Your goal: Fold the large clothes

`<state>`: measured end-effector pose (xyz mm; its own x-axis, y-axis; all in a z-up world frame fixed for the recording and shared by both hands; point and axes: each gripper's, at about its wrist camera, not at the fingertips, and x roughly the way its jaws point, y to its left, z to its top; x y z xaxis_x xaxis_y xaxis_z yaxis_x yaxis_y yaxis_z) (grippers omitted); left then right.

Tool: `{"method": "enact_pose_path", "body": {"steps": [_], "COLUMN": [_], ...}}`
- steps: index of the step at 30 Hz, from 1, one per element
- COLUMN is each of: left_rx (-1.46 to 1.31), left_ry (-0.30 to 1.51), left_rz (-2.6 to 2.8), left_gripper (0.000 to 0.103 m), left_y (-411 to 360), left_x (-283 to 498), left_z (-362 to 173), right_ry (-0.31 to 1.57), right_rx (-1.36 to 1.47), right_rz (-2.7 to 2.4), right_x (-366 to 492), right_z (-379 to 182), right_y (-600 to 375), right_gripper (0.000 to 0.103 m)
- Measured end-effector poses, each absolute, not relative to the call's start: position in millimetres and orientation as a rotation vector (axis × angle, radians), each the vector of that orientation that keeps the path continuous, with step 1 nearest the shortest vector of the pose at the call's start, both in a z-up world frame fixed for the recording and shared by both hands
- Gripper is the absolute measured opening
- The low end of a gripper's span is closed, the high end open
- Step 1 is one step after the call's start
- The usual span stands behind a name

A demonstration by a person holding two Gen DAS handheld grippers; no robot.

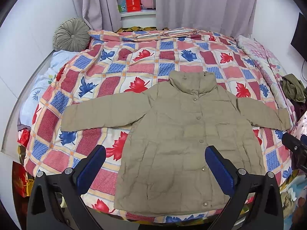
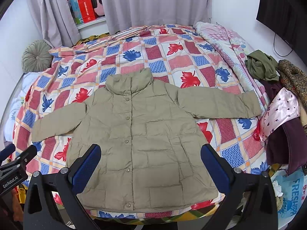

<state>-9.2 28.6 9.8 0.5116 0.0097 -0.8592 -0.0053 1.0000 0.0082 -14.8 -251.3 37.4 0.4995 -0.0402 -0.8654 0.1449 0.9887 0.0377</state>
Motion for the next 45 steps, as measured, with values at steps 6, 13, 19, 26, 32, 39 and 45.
{"method": "enact_pose_path", "body": {"steps": [6, 13, 19, 26, 32, 39, 45], "left_rx": [0.008, 0.006, 0.006, 0.007, 0.009, 0.009, 0.01], "left_ry": [1.034, 1.035, 1.034, 1.036, 1.037, 1.038, 1.04], "left_rz": [0.013, 0.013, 0.01, 0.012, 0.012, 0.013, 0.009], "left_gripper": [0.103, 0.103, 0.103, 0.103, 0.103, 0.103, 0.103], "left_y": [31.7, 30.2, 28.9, 36.8, 29.6, 36.4, 31.3], "left_x": [-10.5, -10.8, -9.5, -13.8, -10.5, -17.4, -11.1], "left_z": [12.5, 10.1, 8.2, 12.1, 8.8, 13.3, 9.9], "right_ry": [1.043, 1.041, 1.042, 1.042, 1.04, 1.04, 1.04], "right_rx": [0.109, 0.109, 0.108, 0.107, 0.106, 0.106, 0.105], "right_rz": [-0.112, -0.112, -0.113, -0.114, -0.114, -0.115, -0.115], "right_x": [-14.7, -14.4, -13.3, -13.2, -13.1, -13.1, -13.2], "right_z": [38.4, 36.9, 38.3, 38.2, 37.9, 37.7, 37.5], "right_y": [-250.8, -250.5, -249.4, -249.1, -249.0, -248.9, -249.0], "right_gripper": [0.103, 0.103, 0.103, 0.103, 0.103, 0.103, 0.103]}}
